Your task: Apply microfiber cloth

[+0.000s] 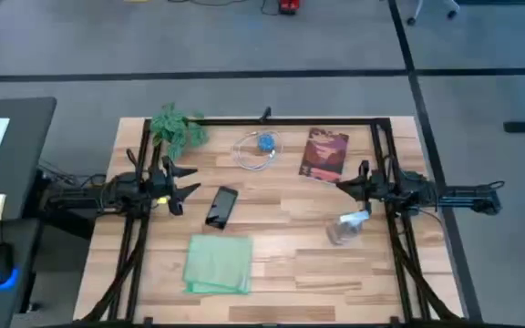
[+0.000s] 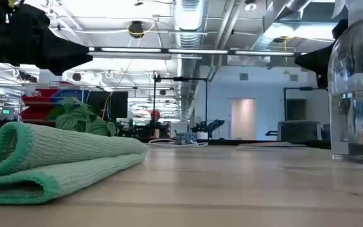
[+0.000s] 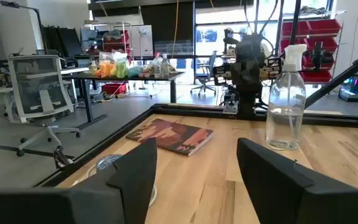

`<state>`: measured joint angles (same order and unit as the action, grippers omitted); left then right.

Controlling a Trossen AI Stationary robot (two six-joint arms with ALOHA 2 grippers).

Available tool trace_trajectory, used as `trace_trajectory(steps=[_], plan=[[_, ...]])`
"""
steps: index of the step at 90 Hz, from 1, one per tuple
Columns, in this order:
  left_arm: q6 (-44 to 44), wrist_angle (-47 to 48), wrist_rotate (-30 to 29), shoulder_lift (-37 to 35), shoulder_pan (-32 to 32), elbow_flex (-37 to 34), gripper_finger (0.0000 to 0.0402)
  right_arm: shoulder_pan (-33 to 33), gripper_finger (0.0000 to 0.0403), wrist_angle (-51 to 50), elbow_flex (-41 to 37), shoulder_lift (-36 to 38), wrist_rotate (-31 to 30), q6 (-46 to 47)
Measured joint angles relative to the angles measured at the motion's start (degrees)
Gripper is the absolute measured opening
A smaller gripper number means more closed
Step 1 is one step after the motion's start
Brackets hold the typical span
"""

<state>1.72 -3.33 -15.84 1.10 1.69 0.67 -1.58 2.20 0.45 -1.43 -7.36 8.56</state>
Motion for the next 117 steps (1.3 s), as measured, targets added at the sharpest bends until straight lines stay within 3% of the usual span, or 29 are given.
trace_trajectory(steps=[75, 89, 112, 117], plan=[[0.0, 0.0, 0.0, 0.0, 0.0, 0.0, 0.0201, 0.0, 0.0, 0.0, 0.0, 0.0, 0.0, 0.0], [-4.0, -0.3, -0.1, 0.0, 0.0, 0.0, 0.0201, 0.0, 0.0, 0.0, 0.0, 0.0, 0.0, 0.0], [-2.1, -3.4, -7.2, 0.0, 0.1, 0.0, 0.0201, 0.0, 0.0, 0.0, 0.0, 0.0, 0.0, 0.0], [-5.1, -3.0, -7.6, 0.1, 0.1, 0.0, 0.0201, 0.0, 0.0, 0.0, 0.0, 0.0, 0.0, 0.0]])
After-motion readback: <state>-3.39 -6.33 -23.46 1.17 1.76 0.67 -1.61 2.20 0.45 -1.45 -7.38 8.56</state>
